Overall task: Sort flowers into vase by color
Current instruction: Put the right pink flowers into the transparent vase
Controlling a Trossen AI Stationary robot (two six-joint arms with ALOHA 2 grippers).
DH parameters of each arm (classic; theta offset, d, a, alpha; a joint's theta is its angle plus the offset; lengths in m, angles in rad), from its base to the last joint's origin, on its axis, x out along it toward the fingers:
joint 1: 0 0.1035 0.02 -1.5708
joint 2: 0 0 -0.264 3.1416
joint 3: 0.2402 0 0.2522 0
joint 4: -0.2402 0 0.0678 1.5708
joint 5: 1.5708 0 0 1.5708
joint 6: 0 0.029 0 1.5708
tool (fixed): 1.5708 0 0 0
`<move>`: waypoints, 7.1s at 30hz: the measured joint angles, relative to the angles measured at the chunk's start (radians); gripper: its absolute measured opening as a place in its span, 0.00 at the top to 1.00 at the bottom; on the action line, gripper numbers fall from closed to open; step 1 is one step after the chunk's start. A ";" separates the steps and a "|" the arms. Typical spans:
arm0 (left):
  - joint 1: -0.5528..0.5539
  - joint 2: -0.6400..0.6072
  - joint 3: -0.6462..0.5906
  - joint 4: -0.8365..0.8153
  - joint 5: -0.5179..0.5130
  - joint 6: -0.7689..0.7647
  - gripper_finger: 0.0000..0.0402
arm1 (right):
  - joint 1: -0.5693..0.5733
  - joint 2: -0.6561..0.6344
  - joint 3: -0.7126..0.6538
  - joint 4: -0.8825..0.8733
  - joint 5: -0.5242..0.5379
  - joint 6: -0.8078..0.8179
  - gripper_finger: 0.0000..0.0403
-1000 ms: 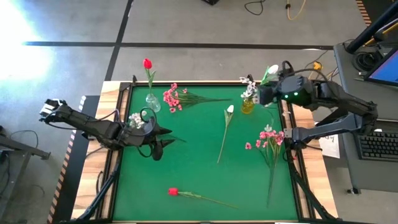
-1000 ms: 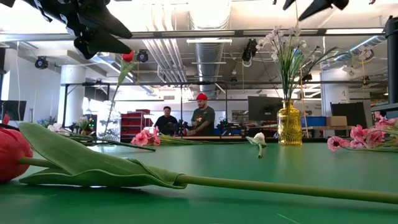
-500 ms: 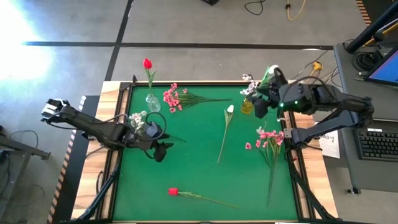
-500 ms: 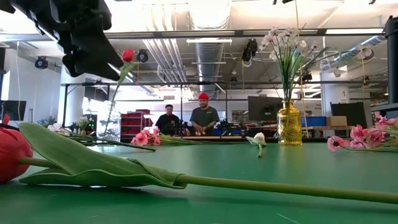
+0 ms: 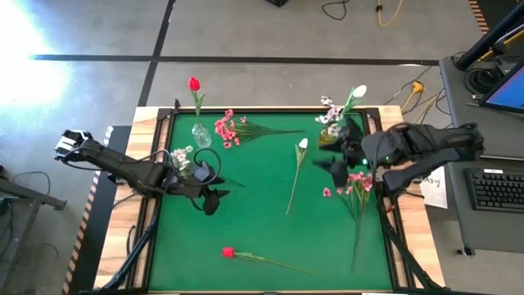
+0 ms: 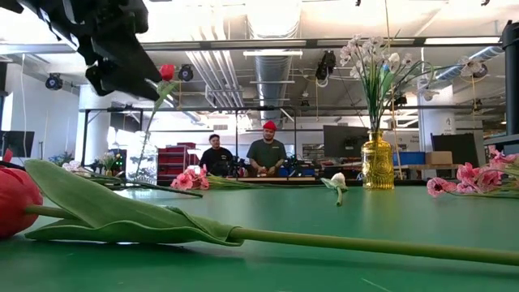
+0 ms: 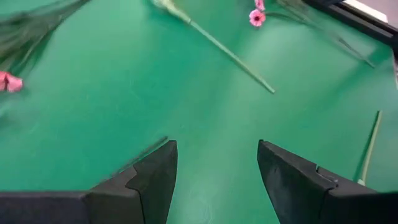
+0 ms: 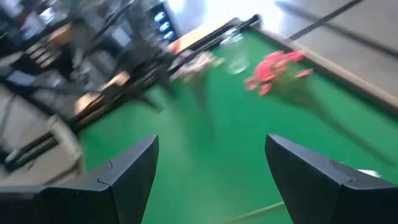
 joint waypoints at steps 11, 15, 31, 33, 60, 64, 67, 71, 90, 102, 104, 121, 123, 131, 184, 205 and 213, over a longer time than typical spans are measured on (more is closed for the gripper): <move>-0.015 -0.001 0.092 -0.187 0.078 -0.005 0.48 | 0.211 0.083 0.000 -0.215 -0.125 0.386 0.29; -0.044 -0.001 0.103 -0.247 0.091 -0.035 0.48 | 0.283 0.126 0.000 -0.417 -0.150 0.619 0.29; -0.124 0.000 0.093 -0.225 -0.019 -0.026 0.48 | 0.373 0.258 -0.148 -0.611 -0.268 1.109 0.25; -0.129 0.000 0.093 -0.225 -0.028 -0.026 0.48 | 0.385 0.262 -0.188 -0.584 -0.295 1.134 0.23; -0.133 -0.001 0.085 -0.217 -0.124 -0.014 0.48 | 0.500 0.278 -0.797 -0.002 -0.396 1.434 0.20; -0.133 -0.001 0.084 -0.216 -0.137 -0.014 0.48 | 0.500 0.282 -0.818 0.032 -0.377 1.432 0.28; -0.133 -0.001 0.084 -0.215 -0.151 -0.014 0.48 | 0.501 0.282 -0.815 0.041 -0.351 1.423 0.42; -0.133 0.000 0.084 -0.214 -0.155 -0.014 0.48 | 0.501 0.285 -0.801 0.042 -0.328 1.392 0.64; -0.144 0.000 0.060 -0.091 -0.108 0.056 0.48 | 0.504 0.269 -0.641 0.080 -0.278 1.057 0.97; -0.151 0.000 -0.048 0.221 -0.029 0.219 0.48 | 0.389 0.264 -0.424 0.228 0.104 0.514 0.97; -0.151 0.000 -0.056 0.234 -0.040 0.211 0.48 | 0.349 0.264 -0.412 0.307 0.132 0.382 0.97; -0.138 0.228 -0.103 1.085 -0.036 0.594 0.48 | 0.124 0.339 -0.478 1.372 -0.008 -0.659 0.97; -0.130 0.276 -0.056 1.098 -0.036 0.634 0.48 | 0.110 0.361 -0.471 1.391 -0.046 -0.672 0.97; -0.120 0.376 0.088 1.101 -0.036 0.732 0.48 | 0.093 0.418 -0.448 1.399 -0.098 -0.684 0.97; -0.048 -0.069 0.135 0.363 -0.508 0.714 1.00 | 0.086 0.392 -0.448 1.326 0.024 -0.577 0.38; 0.498 -0.358 0.118 0.200 -0.423 0.835 1.00 | 0.075 0.394 -0.448 1.316 0.025 -0.592 0.38; 0.696 -0.329 0.118 0.246 -0.304 0.875 1.00 | 0.067 0.394 -0.448 1.314 0.027 -0.581 0.39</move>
